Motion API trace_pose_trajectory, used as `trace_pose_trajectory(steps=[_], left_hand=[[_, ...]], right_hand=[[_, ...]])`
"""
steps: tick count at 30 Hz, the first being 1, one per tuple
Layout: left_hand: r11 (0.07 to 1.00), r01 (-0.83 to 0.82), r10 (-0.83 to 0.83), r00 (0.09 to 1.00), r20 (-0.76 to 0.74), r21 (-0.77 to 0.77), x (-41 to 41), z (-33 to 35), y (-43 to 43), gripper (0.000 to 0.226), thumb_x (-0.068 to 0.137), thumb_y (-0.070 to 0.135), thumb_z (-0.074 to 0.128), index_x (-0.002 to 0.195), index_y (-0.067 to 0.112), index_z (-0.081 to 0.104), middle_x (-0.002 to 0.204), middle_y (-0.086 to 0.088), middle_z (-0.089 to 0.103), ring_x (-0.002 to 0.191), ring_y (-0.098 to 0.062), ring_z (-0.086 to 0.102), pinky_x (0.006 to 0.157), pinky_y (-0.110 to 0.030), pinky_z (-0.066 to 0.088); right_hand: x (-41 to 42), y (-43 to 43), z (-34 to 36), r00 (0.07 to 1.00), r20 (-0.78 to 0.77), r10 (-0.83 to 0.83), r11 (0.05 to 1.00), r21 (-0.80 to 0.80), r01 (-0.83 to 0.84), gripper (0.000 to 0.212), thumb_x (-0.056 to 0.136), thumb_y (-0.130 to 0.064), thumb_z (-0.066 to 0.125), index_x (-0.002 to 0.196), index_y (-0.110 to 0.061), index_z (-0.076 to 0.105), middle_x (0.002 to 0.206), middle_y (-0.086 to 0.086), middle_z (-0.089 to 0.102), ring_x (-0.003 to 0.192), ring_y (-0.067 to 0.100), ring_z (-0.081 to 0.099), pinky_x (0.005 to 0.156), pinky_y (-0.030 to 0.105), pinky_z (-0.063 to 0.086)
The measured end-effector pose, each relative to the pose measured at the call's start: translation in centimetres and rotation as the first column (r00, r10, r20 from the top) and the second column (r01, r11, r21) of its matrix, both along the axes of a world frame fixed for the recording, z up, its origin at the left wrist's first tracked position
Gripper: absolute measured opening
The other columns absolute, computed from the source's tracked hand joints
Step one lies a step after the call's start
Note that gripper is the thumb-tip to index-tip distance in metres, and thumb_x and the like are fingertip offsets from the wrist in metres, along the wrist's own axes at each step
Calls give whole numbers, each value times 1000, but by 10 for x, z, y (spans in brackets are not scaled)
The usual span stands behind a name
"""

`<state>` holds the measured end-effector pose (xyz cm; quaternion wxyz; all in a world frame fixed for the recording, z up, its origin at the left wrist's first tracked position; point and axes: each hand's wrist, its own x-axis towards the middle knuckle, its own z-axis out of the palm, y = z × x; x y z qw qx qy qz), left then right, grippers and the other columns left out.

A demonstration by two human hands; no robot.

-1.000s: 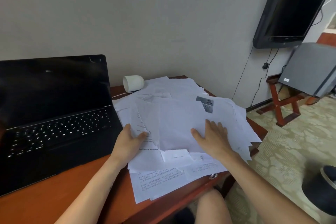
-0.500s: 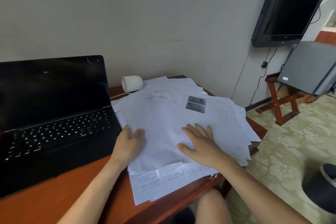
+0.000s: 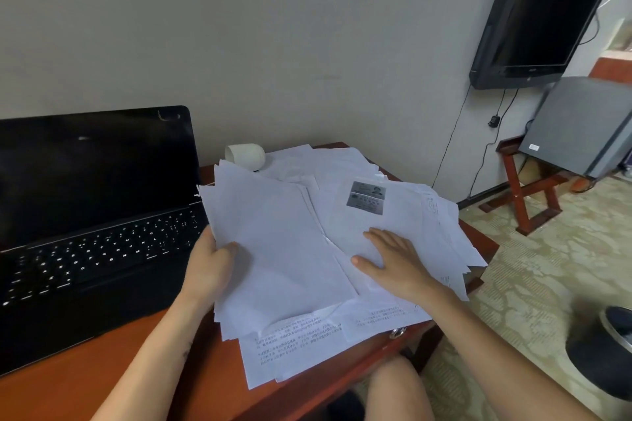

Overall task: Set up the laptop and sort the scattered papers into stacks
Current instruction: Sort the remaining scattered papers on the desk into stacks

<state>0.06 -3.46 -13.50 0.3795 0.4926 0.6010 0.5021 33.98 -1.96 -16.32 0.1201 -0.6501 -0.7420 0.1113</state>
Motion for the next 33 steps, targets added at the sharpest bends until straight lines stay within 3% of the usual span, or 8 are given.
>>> trace_pose_trajectory(steps=[4,8,11,14,20,24,30,33], left_hand=[[996,-90,90,996,24,-2,-8,3,0,43,92,-4,50,119,27,63,113,6,70,107,-21,66,93,-45,54],[994,-109,109,994,30,-23,-10,4,0,41,92,-3,51,116,28,63,111,7,70,107,-22,66,95,-48,54],[995,-91,92,996,23,-28,-9,4,-1,43,90,-3,52,113,31,64,112,7,71,107,-22,67,95,-50,55],[995,-93,93,995,24,-24,-9,3,-2,42,90,-3,50,117,25,65,111,6,71,106,-21,66,90,-45,55],[993,-115,115,992,54,-13,-11,4,-1,39,92,-4,49,110,28,65,108,8,70,104,-21,66,84,-40,55],[996,-65,73,984,165,-56,-6,6,-2,37,95,-3,51,107,29,65,112,2,73,104,-25,70,88,-45,57],[993,101,-83,970,229,-68,7,6,-9,28,105,7,50,107,28,69,97,6,80,94,-20,76,76,-35,58],[992,117,-102,968,231,-53,4,2,-6,19,108,21,52,116,29,68,108,4,78,101,-22,75,82,-36,59]], right_hand=[[0,2,2,999,37,-18,1000,24,17,82,91,-75,36,157,-27,27,163,-10,24,149,14,19,122,34,13],[-1,0,-1,995,98,-16,984,179,-2,95,84,-83,5,145,-26,49,148,-9,49,133,18,45,111,35,33],[-3,-2,-4,996,67,-60,932,362,32,52,101,-58,34,122,-23,67,119,-6,69,106,20,61,88,35,49],[-7,-4,-6,989,-94,-113,888,437,143,28,104,-37,49,113,-21,69,105,-3,72,96,21,66,75,35,53],[-18,-9,11,842,-527,-117,832,410,373,18,105,-38,48,108,-29,64,104,-14,65,89,-3,58,79,14,44],[-32,-15,15,776,-626,77,924,338,181,17,102,-33,56,109,-24,70,106,-20,70,102,-9,62,88,8,46],[-65,-21,3,868,-268,418,882,348,-318,27,100,-36,60,119,-22,72,121,-17,68,119,0,56,105,13,34],[-65,-29,2,840,-266,473,875,257,-411,35,97,-48,54,121,-28,72,131,-20,63,133,-1,47,114,16,22]])
